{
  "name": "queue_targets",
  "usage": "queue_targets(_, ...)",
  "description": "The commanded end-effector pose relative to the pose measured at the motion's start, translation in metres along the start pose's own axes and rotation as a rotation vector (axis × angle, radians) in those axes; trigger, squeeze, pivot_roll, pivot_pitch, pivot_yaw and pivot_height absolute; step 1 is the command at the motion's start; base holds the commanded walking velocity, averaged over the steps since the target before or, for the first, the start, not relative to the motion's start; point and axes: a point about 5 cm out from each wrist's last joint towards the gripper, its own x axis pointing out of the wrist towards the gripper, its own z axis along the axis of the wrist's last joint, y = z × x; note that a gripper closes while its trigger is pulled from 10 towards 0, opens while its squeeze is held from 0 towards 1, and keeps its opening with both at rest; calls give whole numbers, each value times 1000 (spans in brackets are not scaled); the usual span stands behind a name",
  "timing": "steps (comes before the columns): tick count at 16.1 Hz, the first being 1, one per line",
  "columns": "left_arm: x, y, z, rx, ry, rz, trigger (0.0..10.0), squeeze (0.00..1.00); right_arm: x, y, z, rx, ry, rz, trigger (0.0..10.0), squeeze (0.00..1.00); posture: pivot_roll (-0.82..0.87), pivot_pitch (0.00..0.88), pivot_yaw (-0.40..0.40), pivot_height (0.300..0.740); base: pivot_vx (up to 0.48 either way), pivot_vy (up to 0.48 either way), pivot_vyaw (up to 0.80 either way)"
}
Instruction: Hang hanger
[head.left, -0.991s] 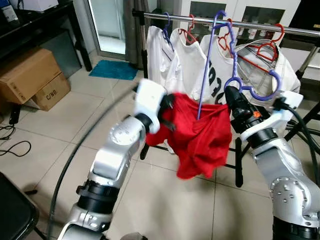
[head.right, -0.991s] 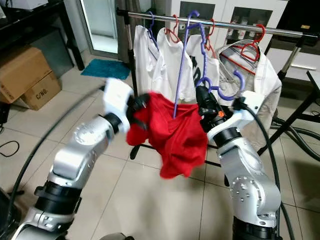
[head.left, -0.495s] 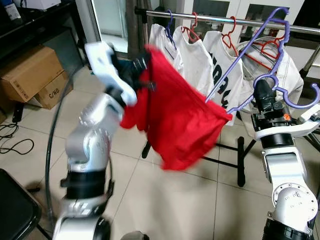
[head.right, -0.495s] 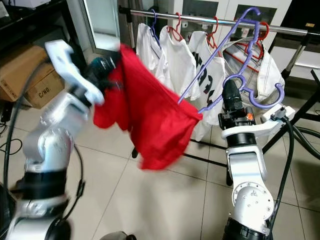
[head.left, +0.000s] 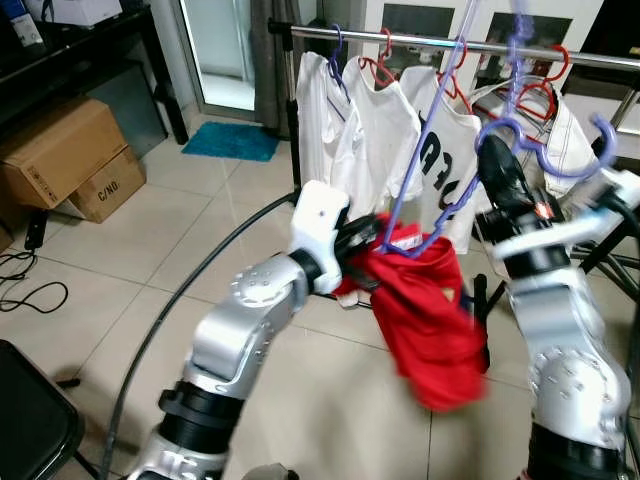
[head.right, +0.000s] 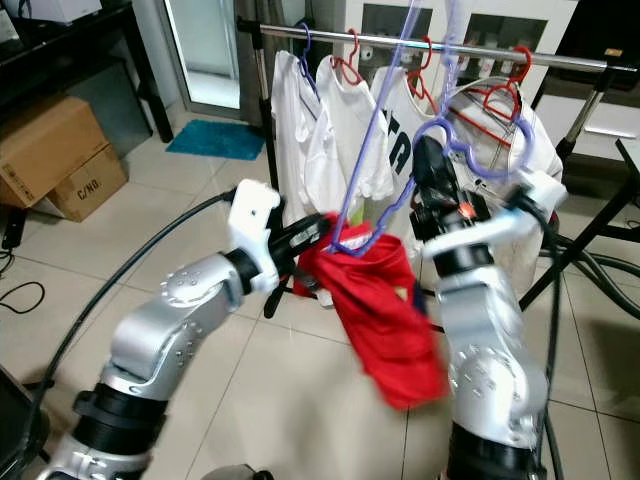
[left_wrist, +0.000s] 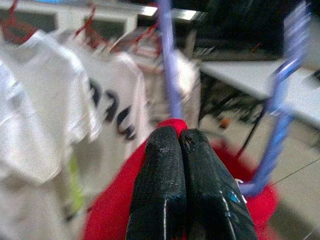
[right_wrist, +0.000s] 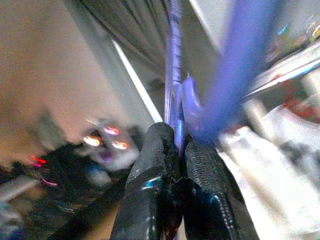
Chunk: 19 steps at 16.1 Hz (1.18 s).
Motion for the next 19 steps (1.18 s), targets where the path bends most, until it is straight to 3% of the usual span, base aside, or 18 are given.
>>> queue_targets(1,1,-11,25,12,-124,-77,0,0,2,-2,-8,-96,41,-23,10000,0,69,0,62,740,0,0,0)
queue_targets(2,-1,-15,30,-10,-154,-109,0,0,2,-2,-10,-124,45,-18,10000,0,70,0,62,740,0,0,0)
queue_targets(4,-5,-11,24,34,-98,-106,0,0,1,-8,-5,-58,-7,-65,10000,0,73,0,60,740,0,0,0)
queue_targets(5,-15,-1,13,73,-26,-77,0,0,-1,-19,12,0,-126,-137,10000,0,71,0,63,740,0,0,0)
queue_targets(6,-18,2,11,77,-12,-69,0,0,-2,-22,16,-3,-149,-149,10000,0,71,0,63,740,0,0,0)
queue_targets(7,-25,11,4,97,31,-15,0,0,-4,-29,26,-4,-186,-157,10000,0,70,0,66,740,0,0,0)
queue_targets(10,-36,38,-14,162,132,170,0,0,-9,-28,41,153,-188,-15,10000,0,67,0,65,740,0,0,0)
queue_targets(11,-37,42,-16,138,120,201,0,0,-11,-32,39,79,-136,-17,10000,0,66,0,65,740,0,0,0)
queue_targets(12,-40,44,-19,108,117,227,0,0,-15,-42,28,-113,-15,-88,10000,0,61,0,65,740,0,0,0)
queue_targets(14,-48,48,-26,132,162,269,0,0,-32,-46,5,-245,192,-122,10000,0,53,0,67,740,0,0,0)
queue_targets(15,-51,47,-24,140,153,285,78,0,-47,-44,-3,-223,233,-140,10000,0,56,0,62,740,0,0,0)
queue_targets(16,-52,47,-22,140,138,296,2784,0,-55,-44,-8,-212,277,-164,10000,0,55,0,61,740,0,0,0)
queue_targets(17,-54,47,-20,138,116,325,10000,0,-64,-43,-13,-215,307,-187,10000,0,51,0,62,740,0,0,-450)
queue_targets(18,-57,54,-20,151,32,479,10000,0,-83,-41,-26,-265,380,-265,10000,0,43,0,66,740,0,0,-800)
queue_targets(19,-58,57,-20,154,13,568,10000,0,-86,-40,-31,-274,385,-301,10000,0,42,0,69,740,0,0,-800)
